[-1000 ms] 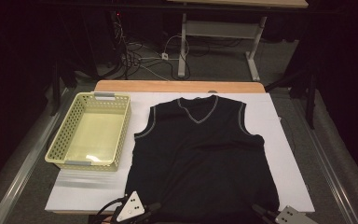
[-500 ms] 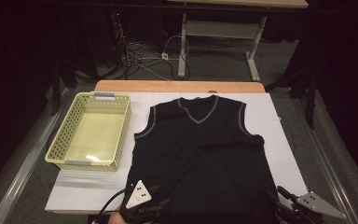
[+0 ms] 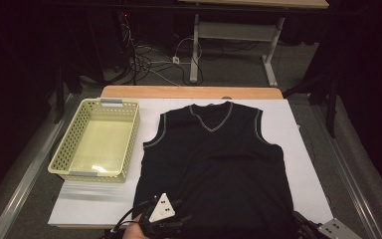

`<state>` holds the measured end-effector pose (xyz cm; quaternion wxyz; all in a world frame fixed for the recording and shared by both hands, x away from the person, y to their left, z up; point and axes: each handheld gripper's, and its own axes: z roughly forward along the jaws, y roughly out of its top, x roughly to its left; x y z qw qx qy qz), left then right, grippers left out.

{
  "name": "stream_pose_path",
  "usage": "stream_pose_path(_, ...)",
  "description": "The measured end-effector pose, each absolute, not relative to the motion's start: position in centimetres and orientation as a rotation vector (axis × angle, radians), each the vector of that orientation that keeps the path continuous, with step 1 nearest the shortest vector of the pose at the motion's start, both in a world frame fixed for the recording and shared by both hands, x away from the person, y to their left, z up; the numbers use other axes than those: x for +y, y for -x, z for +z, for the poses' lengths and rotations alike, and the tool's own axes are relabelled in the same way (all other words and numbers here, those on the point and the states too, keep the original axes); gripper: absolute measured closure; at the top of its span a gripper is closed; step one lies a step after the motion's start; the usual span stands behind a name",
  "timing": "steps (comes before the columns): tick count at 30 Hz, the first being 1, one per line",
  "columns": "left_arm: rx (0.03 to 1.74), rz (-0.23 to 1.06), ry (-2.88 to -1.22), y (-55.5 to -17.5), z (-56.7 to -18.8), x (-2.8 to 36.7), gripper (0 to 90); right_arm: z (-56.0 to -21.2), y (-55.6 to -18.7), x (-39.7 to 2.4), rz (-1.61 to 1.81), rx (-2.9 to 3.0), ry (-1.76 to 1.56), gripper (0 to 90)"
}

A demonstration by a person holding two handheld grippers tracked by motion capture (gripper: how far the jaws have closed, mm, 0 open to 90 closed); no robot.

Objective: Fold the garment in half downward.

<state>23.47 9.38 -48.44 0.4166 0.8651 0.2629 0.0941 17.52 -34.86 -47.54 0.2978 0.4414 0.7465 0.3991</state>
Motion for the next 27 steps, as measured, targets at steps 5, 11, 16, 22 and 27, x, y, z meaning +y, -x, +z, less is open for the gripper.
stream_pose_path(5, 0.627, 0.22, -2.189, -23.7, -48.4, 8.3, 45.0, -48.2, -16.2, -35.8, 1.041, 2.002, -1.215, 89.8)
stream_pose_path(11, 0.607, 0.227, -2.211, -23.4, -49.0, 7.4, 45.6, -47.7, -15.9, -35.2, 1.098, 1.996, -1.215, 75.9)
stream_pose_path(16, 0.578, 0.244, -2.189, -23.1, -49.3, 7.2, 57.7, -47.1, -17.4, -32.6, 1.1, 2.075, -1.149, 69.9)
stream_pose_path(22, 0.569, 0.263, -2.201, -23.3, -49.1, 7.1, 83.9, -47.9, -19.6, -29.2, 1.11, 2.162, -1.112, 63.3)
stream_pose_path(27, 0.547, 0.224, -2.202, -22.7, -48.9, 7.6, 85.3, -48.4, -19.6, -27.5, 1.153, 2.198, -1.038, 61.2)
